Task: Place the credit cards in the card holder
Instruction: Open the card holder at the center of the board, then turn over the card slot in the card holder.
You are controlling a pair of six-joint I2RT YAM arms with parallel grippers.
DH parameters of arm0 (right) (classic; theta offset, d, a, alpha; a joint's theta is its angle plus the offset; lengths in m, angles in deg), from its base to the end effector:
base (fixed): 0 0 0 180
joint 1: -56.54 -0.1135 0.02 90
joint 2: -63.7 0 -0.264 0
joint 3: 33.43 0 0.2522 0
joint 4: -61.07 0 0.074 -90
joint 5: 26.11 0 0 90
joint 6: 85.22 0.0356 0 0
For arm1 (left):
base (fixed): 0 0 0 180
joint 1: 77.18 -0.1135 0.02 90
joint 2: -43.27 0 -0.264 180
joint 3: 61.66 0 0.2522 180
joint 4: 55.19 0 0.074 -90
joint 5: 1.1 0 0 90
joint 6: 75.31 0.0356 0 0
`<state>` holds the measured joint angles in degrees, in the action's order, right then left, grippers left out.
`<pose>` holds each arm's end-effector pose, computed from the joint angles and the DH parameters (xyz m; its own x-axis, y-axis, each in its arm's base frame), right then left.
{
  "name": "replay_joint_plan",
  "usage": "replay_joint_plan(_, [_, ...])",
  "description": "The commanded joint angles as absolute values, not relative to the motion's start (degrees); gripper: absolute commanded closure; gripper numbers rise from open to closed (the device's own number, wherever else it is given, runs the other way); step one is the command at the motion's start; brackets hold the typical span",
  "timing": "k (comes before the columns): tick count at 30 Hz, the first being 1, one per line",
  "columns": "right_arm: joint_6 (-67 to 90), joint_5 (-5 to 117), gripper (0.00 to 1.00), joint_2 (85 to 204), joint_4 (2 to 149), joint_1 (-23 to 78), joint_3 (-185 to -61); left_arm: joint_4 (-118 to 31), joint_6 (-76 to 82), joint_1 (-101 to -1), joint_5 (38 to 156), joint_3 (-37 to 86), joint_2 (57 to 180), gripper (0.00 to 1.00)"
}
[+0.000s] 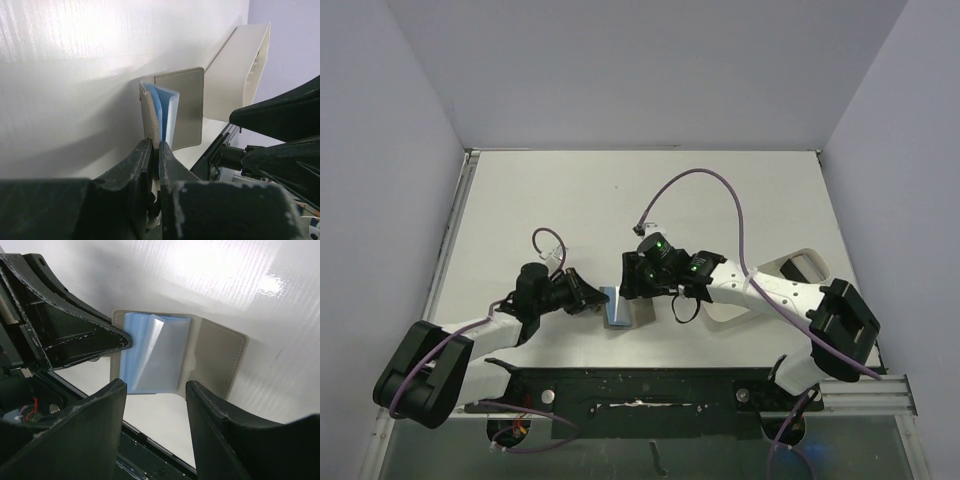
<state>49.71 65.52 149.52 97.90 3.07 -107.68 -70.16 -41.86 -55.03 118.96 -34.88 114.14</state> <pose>0.1916 0.2570 0.2443 -0.8745 0.0055 -0.4851 -0.2463 0.8564 0.4538 0.1842 -0.0943 0.1364 -0.8589 -0.4301 -0.2782 0.0272 0.5040 -0.8633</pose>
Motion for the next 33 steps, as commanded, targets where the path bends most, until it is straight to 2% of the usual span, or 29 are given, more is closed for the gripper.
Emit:
replay_joint_plan(1, [50.7,62.7,0.48,151.9,92.4,2.6,-108.3,-73.7,-42.6,-54.8,119.0,-35.4,113.2,1.00])
replay_joint_plan(5, [51.2,60.1,0.40,153.6,89.2,2.1,-106.6,-76.0,-43.5,-54.7,119.8,-36.4,114.6,1.00])
replay_joint_plan(15, [51.3,57.3,0.36,158.1,87.5,2.0,-106.3,-74.7,-43.1,-54.7,120.2,-35.6,114.8,1.00])
replay_joint_plan(28, [52.5,56.7,0.37,161.7,86.0,0.9,-105.0,-72.7,-43.0,-54.7,119.1,-36.1,113.0,1.00])
replay_joint_plan(33, [52.7,58.2,0.41,161.8,86.6,0.7,-105.0,-71.6,-42.3,-54.7,119.0,-36.1,112.2,1.00])
